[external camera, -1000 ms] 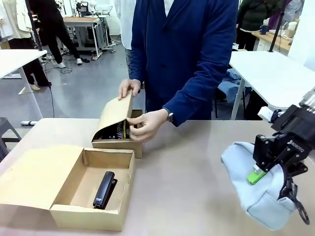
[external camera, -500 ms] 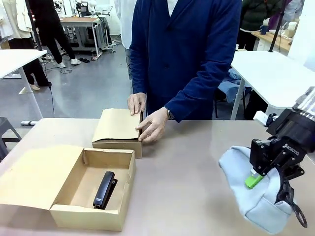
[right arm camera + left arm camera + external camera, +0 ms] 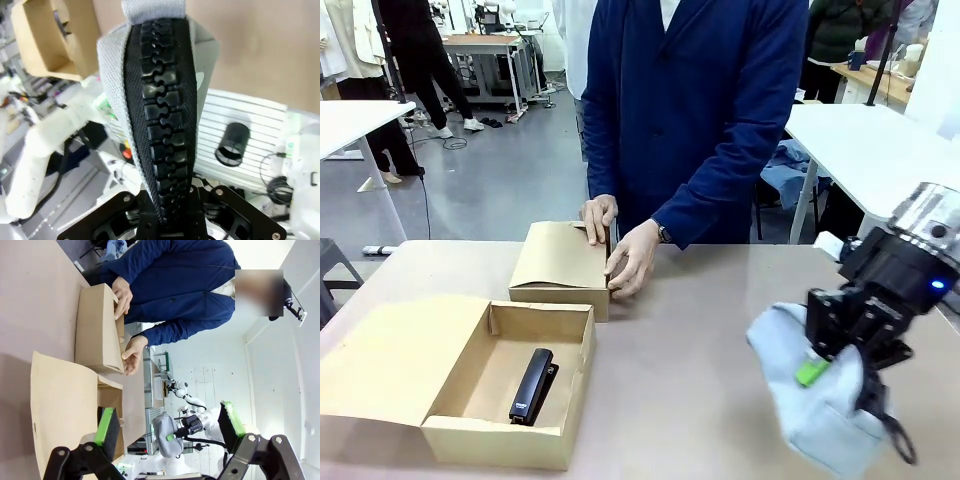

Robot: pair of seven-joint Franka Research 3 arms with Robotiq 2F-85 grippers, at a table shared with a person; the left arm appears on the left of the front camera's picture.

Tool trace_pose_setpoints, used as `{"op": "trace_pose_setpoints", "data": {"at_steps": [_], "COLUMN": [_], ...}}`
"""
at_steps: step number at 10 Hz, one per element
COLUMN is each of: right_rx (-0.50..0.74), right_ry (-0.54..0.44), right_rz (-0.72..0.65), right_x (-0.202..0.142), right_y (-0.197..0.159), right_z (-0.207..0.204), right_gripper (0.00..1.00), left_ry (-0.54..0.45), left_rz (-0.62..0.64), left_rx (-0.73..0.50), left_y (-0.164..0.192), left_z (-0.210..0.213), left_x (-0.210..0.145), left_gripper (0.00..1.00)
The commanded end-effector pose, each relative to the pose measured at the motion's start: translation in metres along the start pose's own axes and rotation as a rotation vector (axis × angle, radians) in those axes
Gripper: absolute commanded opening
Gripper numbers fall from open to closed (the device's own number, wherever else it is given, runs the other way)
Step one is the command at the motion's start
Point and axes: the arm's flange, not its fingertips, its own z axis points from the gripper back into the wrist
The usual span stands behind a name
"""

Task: Place items inside the box.
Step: Pick up a Pencil pouch or Stapler and place it inside the Mailer Box closest to the robot.

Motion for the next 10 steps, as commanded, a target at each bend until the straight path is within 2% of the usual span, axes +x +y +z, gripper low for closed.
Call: {"op": "trace_pose_setpoints", "data": {"at_steps": [1, 2, 4, 5, 6, 7, 8, 9, 10], "right_rx": [0.027, -0.022, -0.04, -0.068, -0.141, -0.026, -0.026, -0.068, -0.115], "right_ry": [-0.096, -0.125, -0.115, -0.116, -0.089, -0.11, -0.11, -0.082, -0.119], "right_rz": [-0.019, 0.009, 0.076, 0.102, 0.108, 0.106, 0.106, 0.13, 0.068], "right_x": [0.017, 0.023, 0.035, 0.038, 0.04, 0.013, 0.013, 0.028, 0.029], "right_y": [0.071, 0.103, 0.173, 0.191, 0.193, 0.177, 0.177, 0.192, 0.196], "right_z": [-0.02, -0.034, -0.074, -0.092, -0.1, -0.083, -0.083, -0.106, -0.115], "right_gripper": [0.05, 0.05, 0.05, 0.05, 0.05, 0.05, 0.05, 0.05, 0.05], "left_ry": [0.0, 0.0, 0.0, 0.0, 0.0, 0.0, 0.0, 0.0, 0.0], "left_rz": [-0.019, -0.019, -0.019, -0.019, -0.019, -0.019, -0.019, -0.019, -0.019], "left_rx": [-0.014, -0.014, -0.014, -0.014, -0.014, -0.014, -0.014, -0.014, -0.014], "left_y": [-0.002, -0.002, -0.002, -0.002, -0.002, -0.002, -0.002, -0.002, -0.002], "left_z": [0.001, 0.001, 0.001, 0.001, 0.001, 0.001, 0.001, 0.001, 0.001], "left_x": [-0.001, -0.001, -0.001, -0.001, -0.001, -0.001, -0.001, -0.001, -0.001], "left_gripper": [1.0, 1.0, 1.0, 1.0, 1.0, 1.0, 1.0, 1.0, 1.0]}}
